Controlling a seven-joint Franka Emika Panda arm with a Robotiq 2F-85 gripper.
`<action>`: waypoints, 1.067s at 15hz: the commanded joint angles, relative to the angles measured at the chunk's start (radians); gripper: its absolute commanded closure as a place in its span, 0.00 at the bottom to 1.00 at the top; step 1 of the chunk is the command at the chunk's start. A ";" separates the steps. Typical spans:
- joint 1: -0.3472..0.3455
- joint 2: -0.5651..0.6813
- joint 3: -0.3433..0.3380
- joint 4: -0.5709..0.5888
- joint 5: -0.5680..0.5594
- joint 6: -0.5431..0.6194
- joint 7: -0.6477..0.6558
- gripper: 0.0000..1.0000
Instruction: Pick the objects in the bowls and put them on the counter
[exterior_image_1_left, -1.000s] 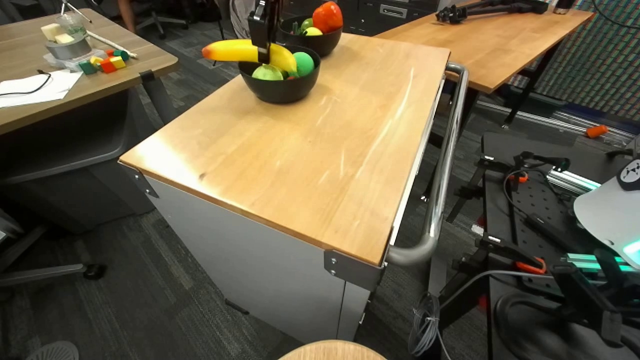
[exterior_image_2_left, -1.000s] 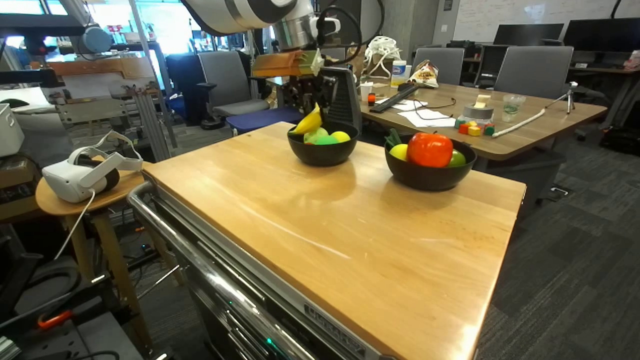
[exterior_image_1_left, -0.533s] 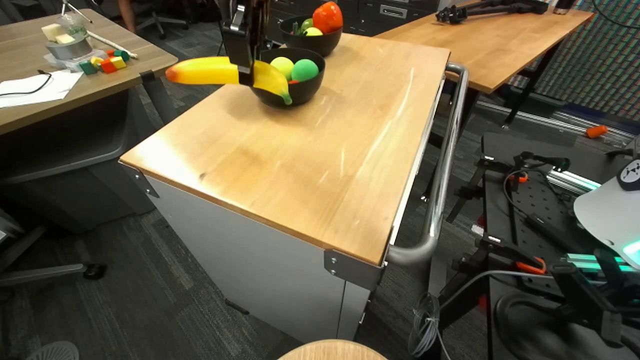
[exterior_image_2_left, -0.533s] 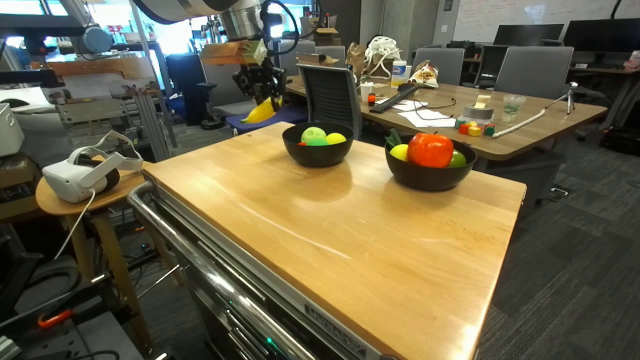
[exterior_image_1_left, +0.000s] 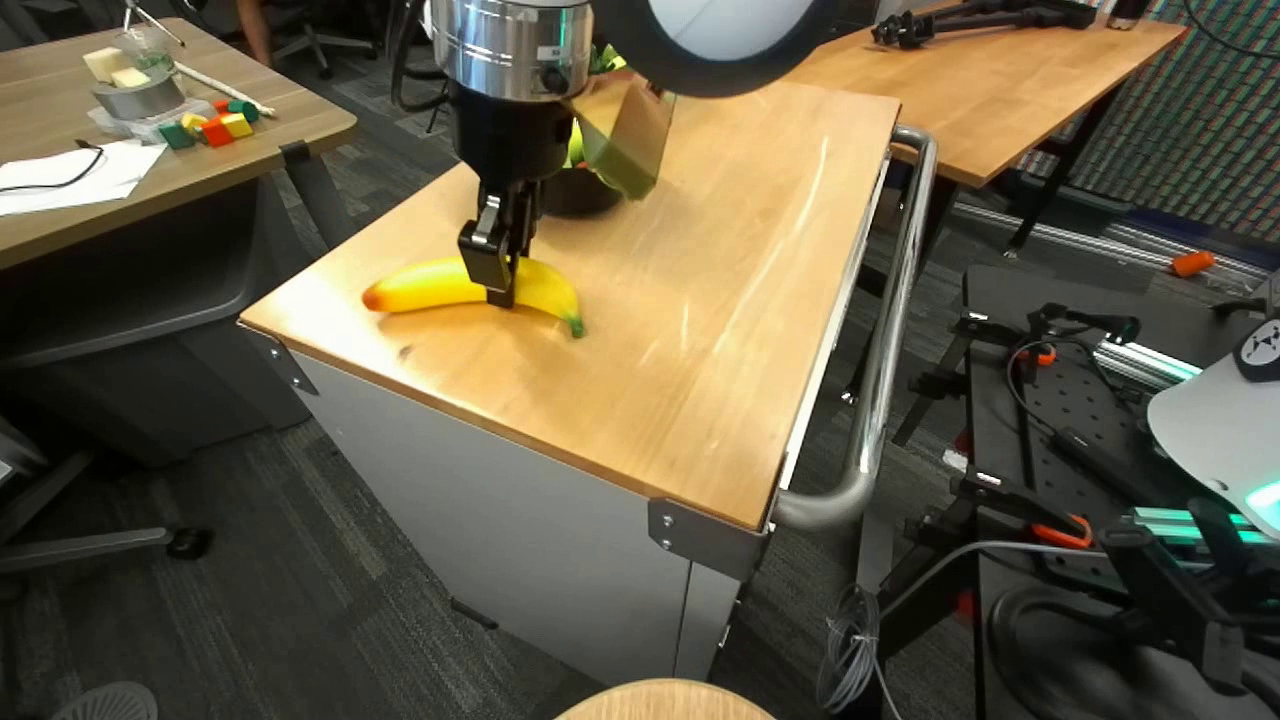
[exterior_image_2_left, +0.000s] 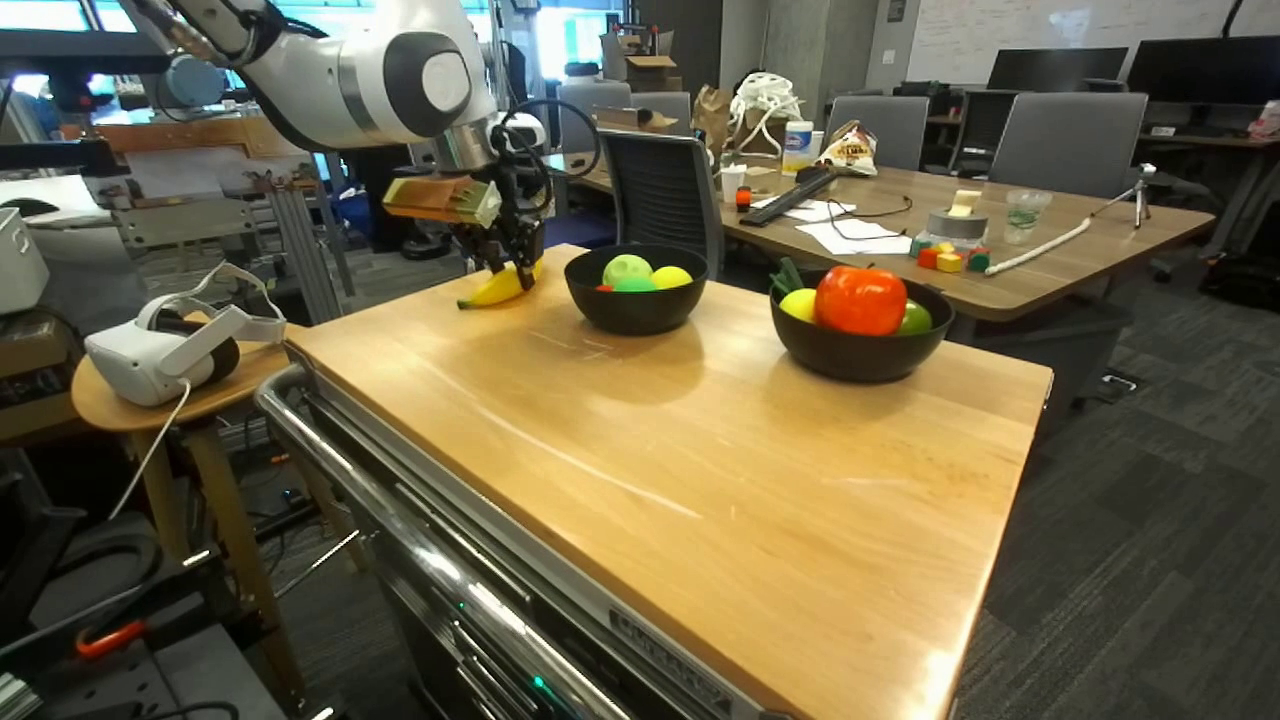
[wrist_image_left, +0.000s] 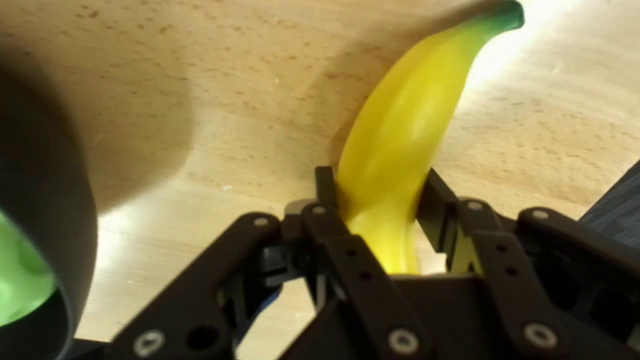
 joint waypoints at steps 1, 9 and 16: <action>0.008 0.018 -0.012 0.029 0.022 0.028 0.006 0.27; -0.010 -0.145 -0.104 0.076 -0.074 -0.108 0.033 0.00; -0.145 -0.128 -0.126 0.104 0.015 -0.324 -0.104 0.00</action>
